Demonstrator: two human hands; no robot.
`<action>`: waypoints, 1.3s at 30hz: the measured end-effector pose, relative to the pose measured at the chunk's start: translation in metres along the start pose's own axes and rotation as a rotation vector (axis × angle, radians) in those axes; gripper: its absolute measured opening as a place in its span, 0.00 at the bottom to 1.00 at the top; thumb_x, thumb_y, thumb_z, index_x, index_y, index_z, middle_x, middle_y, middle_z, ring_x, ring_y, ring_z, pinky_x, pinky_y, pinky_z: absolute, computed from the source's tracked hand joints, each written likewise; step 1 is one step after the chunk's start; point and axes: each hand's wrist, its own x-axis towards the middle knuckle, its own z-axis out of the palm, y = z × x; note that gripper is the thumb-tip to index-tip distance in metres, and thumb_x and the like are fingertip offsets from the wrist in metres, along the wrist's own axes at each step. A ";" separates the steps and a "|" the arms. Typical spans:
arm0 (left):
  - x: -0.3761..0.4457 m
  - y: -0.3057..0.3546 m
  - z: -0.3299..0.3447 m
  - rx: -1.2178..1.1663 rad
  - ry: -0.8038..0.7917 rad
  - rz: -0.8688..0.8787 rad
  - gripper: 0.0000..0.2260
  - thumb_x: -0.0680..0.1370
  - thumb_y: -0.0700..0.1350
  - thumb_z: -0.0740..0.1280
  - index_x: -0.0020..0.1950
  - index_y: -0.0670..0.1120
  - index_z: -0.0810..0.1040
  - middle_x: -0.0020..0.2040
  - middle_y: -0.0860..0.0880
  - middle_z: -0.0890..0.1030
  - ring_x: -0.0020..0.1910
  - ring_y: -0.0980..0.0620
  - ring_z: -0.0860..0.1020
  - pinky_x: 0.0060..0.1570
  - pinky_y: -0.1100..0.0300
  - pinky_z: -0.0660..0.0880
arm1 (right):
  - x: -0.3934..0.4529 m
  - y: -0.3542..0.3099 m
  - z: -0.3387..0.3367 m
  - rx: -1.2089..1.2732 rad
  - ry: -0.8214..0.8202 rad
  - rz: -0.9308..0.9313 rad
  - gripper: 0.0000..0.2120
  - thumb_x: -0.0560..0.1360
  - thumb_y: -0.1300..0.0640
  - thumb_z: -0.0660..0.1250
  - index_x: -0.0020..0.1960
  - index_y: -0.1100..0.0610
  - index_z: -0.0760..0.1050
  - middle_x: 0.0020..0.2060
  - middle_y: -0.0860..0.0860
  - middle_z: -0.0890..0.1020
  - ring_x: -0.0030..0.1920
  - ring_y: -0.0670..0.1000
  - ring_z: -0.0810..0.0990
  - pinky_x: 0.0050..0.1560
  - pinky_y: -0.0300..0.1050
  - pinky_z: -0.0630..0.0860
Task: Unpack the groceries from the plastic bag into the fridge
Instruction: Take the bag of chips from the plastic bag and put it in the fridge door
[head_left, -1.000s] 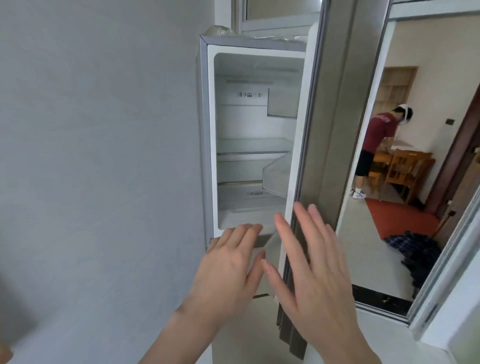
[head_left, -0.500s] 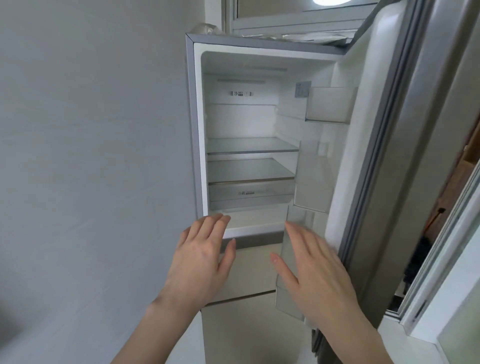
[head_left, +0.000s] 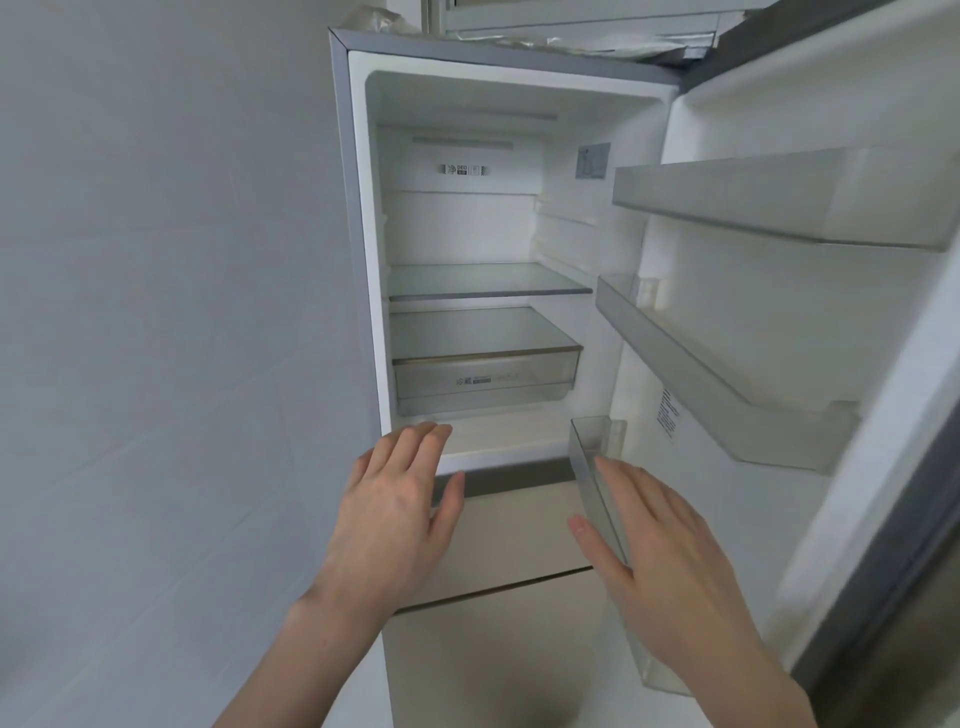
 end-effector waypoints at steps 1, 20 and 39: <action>0.004 0.000 0.002 0.001 -0.004 -0.001 0.23 0.82 0.56 0.54 0.72 0.48 0.73 0.68 0.51 0.78 0.66 0.48 0.75 0.65 0.50 0.73 | 0.007 0.001 0.002 0.015 -0.009 -0.011 0.38 0.77 0.29 0.40 0.81 0.46 0.58 0.76 0.42 0.67 0.76 0.47 0.65 0.76 0.44 0.61; 0.071 0.006 0.033 0.147 0.057 -0.036 0.23 0.83 0.57 0.57 0.71 0.46 0.75 0.67 0.48 0.79 0.68 0.44 0.75 0.69 0.47 0.69 | 0.126 0.033 0.024 -0.065 0.236 -0.158 0.31 0.81 0.35 0.51 0.71 0.55 0.75 0.65 0.51 0.80 0.65 0.56 0.77 0.70 0.57 0.71; 0.147 0.023 0.113 -0.105 -0.075 0.232 0.24 0.83 0.60 0.54 0.70 0.48 0.75 0.69 0.49 0.78 0.69 0.45 0.74 0.70 0.47 0.70 | 0.118 0.066 0.028 -0.300 0.313 0.146 0.30 0.82 0.36 0.55 0.70 0.56 0.76 0.66 0.54 0.81 0.67 0.58 0.78 0.72 0.58 0.70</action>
